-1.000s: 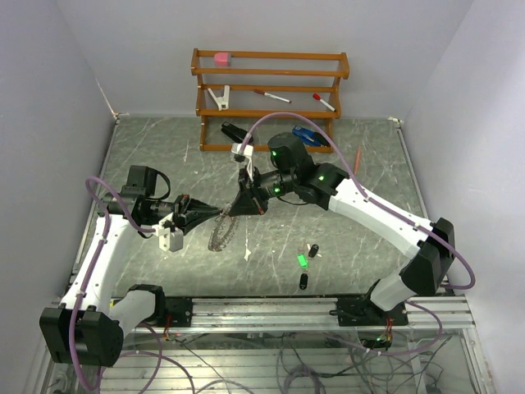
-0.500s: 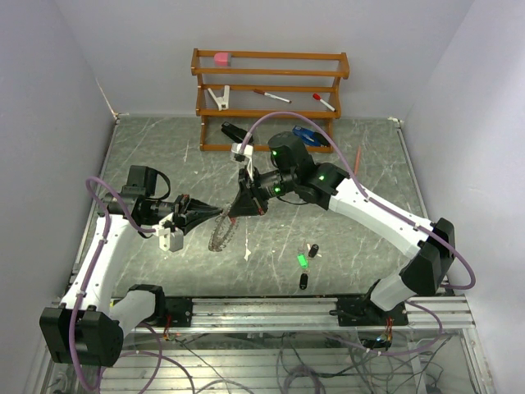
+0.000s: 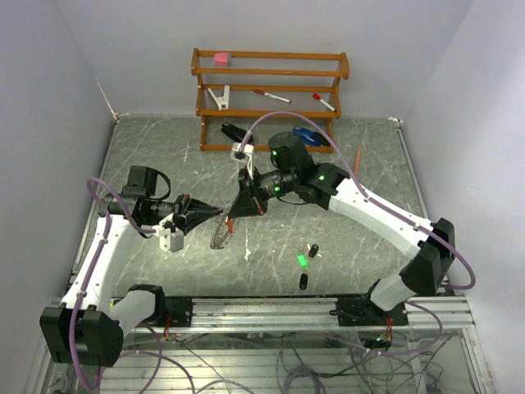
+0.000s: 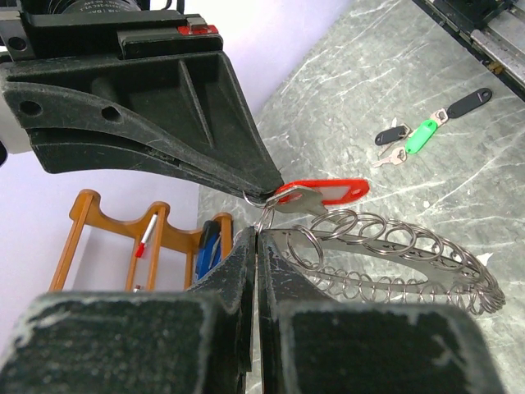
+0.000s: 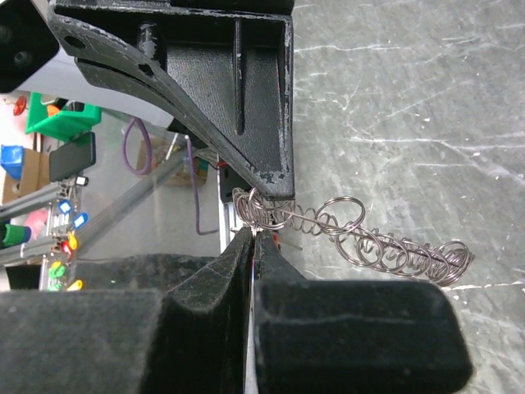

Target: Put the keys on the keyring

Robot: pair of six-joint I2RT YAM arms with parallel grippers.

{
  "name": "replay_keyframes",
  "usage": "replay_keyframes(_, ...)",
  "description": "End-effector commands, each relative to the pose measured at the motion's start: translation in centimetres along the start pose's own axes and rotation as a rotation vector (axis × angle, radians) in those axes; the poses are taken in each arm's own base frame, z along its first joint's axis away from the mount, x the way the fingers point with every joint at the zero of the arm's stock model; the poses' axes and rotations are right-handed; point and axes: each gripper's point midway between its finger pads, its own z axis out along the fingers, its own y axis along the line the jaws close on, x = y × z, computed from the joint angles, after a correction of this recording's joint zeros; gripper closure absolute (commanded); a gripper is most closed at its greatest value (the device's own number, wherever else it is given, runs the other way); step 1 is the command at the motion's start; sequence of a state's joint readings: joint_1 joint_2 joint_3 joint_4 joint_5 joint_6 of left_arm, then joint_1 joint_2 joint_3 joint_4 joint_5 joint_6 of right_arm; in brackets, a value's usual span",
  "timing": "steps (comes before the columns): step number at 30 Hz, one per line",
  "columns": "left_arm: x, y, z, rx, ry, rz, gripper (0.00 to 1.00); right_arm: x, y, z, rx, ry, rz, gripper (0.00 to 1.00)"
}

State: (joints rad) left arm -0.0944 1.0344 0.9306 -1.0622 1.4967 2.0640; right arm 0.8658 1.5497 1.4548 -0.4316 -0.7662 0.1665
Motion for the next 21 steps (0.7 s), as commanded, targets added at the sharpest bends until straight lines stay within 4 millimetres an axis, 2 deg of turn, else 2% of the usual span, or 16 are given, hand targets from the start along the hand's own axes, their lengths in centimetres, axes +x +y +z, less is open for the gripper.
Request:
replay_keyframes(1,-2.2,3.3,0.2,-0.067,-0.066,0.677,0.93,-1.8,1.6,-0.6,-0.021,-0.045,0.027,1.0)
replay_keyframes(8,-1.8,3.1,0.3,-0.066,-0.067,0.669,0.93,-2.4,1.7,-0.2,-0.02,-0.061,0.131,1.0)
replay_keyframes(21,-1.2,3.2,0.3,-0.067,-0.068,0.646,0.93,-2.9,0.4,0.5,0.053,-0.03,0.259,1.0)
